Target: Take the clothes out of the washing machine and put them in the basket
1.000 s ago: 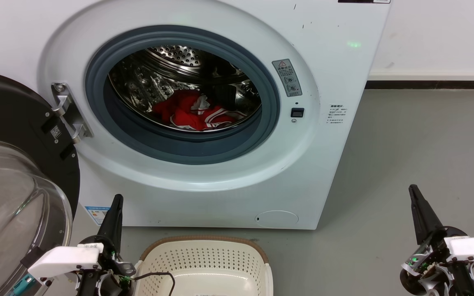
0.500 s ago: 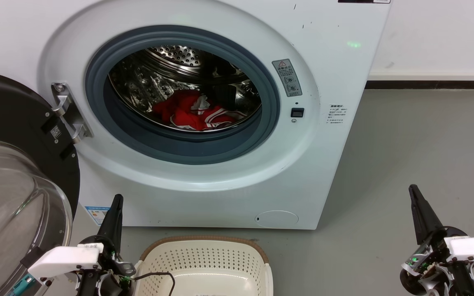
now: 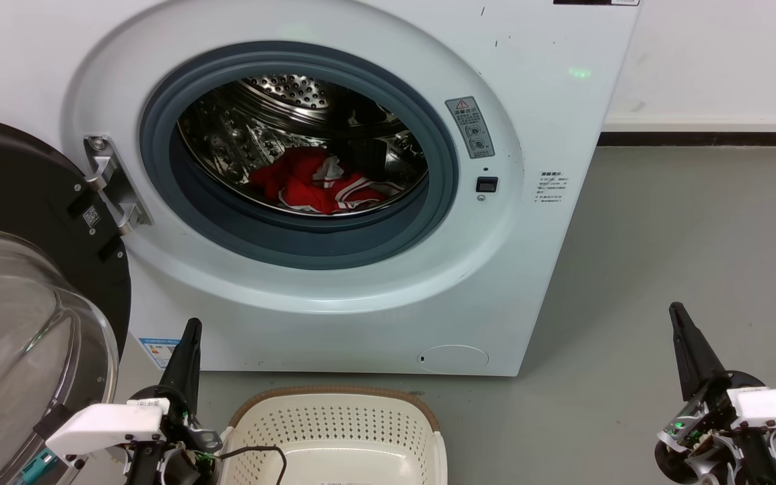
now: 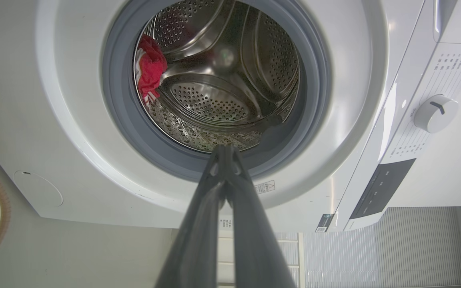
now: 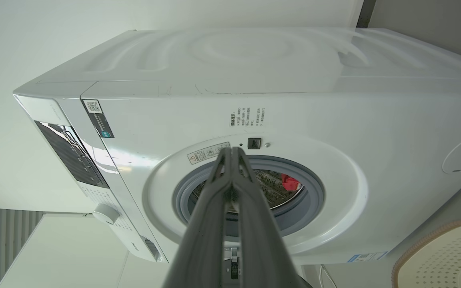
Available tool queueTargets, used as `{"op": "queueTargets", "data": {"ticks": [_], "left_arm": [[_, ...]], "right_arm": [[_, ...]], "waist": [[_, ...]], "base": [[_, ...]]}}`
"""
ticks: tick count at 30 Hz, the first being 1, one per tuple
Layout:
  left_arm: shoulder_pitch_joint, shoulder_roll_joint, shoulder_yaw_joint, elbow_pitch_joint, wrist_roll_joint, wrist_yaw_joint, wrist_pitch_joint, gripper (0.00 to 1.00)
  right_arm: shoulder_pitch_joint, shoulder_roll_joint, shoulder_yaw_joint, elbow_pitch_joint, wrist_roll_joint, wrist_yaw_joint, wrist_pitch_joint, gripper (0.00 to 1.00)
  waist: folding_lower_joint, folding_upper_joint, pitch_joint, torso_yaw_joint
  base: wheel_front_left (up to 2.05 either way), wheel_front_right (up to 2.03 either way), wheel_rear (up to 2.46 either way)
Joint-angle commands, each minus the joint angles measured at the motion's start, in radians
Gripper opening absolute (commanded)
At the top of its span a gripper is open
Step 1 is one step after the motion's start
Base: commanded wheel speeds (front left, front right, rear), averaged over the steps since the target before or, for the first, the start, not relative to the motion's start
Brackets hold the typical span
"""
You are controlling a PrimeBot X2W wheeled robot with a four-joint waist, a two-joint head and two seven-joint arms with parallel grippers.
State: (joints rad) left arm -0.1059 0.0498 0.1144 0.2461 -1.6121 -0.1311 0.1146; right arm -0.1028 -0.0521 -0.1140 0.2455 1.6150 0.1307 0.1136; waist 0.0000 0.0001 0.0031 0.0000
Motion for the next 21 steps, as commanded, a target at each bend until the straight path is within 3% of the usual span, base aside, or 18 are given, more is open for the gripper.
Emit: {"op": "queueTargets", "data": {"ticks": [1,9,10,21], "left_arm": [[-0.006,0.0,0.001,-0.001,-0.002,-0.002,0.001,0.0],[-0.006,0.0,0.001,-0.001,-0.002,-0.002,0.001,0.0],[0.0,0.0,0.0,0.0,0.0,0.0,0.0,1.0],[-0.016,0.0,-0.064,0.006,0.03,0.0,-0.049,1.0]], "right_arm": [[-0.013,0.003,0.001,0.001,-0.005,0.0,0.0,0.0],[-0.013,0.003,0.001,0.001,-0.005,0.0,0.0,0.0],[0.0,0.0,0.0,0.0,0.0,0.0,0.0,1.0],[0.026,0.0,0.012,-0.035,-0.038,0.0,-0.049,1.0]], "waist": [[0.0,-0.0001,0.0,0.0],[0.0,-0.0001,0.0,0.0],[0.0,-0.0001,0.0,0.0],[0.0,-0.0001,0.0,-0.001]], "base": [[0.0,0.0,0.0],[0.0,0.0,0.0],[0.0,0.0,0.0],[0.0,0.0,0.0]]}}
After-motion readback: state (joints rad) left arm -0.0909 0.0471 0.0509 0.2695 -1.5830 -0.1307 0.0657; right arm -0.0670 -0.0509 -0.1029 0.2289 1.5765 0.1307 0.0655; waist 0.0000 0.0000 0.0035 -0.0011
